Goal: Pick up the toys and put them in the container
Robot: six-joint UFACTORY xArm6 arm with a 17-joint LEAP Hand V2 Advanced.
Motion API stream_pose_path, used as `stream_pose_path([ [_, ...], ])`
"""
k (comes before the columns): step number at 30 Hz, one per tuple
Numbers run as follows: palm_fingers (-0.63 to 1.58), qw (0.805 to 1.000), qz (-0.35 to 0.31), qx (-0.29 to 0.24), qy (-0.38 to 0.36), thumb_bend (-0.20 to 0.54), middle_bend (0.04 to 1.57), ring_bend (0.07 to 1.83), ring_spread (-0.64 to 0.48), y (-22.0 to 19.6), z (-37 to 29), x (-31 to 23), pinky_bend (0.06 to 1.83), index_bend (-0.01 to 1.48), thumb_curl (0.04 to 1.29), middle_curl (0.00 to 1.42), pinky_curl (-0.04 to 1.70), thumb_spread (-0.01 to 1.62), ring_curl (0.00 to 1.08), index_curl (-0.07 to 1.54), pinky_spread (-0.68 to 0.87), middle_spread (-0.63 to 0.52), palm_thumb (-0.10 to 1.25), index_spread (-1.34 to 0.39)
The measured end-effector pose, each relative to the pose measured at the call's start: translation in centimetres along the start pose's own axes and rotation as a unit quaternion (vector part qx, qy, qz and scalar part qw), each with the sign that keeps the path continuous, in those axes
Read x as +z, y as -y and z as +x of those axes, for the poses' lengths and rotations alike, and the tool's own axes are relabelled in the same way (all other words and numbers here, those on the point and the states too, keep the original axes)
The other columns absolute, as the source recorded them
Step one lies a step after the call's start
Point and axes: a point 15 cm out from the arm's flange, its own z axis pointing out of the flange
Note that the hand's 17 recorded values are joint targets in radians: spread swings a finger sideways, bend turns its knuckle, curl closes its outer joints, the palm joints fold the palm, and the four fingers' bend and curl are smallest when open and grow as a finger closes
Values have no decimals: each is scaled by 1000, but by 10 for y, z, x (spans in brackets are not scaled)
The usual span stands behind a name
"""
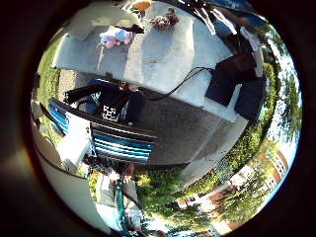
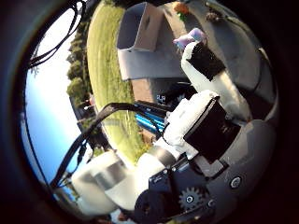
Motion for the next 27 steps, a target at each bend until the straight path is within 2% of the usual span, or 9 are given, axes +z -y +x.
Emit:
stream_pose_path([
  [9, 566, 1000, -14, -14, 2, -16, 224, 633, 300, 15, -4, 13, 671, 185, 395, 412, -8, 1322, 291, 323, 497, 20, 715, -201],
  [12, 465, 999, -14, -32, -7, -11, 186, 602, 291, 29, -10, 14, 674, 178, 405, 404, -3, 1300, 293, 330, 484, 17, 749, -195],
  [20, 239, 994, -2, -92, -63, -30, 173, 500, 262, 109, -47, 19, 727, 152, 424, 376, 16, 1228, 277, 308, 448, 22, 727, -185],
  [27, 136, 990, -22, -105, -87, -29, 186, 407, 244, 182, -57, 74, 685, 166, 419, 366, 27, 1168, 264, 297, 415, 23, 708, -186],
])
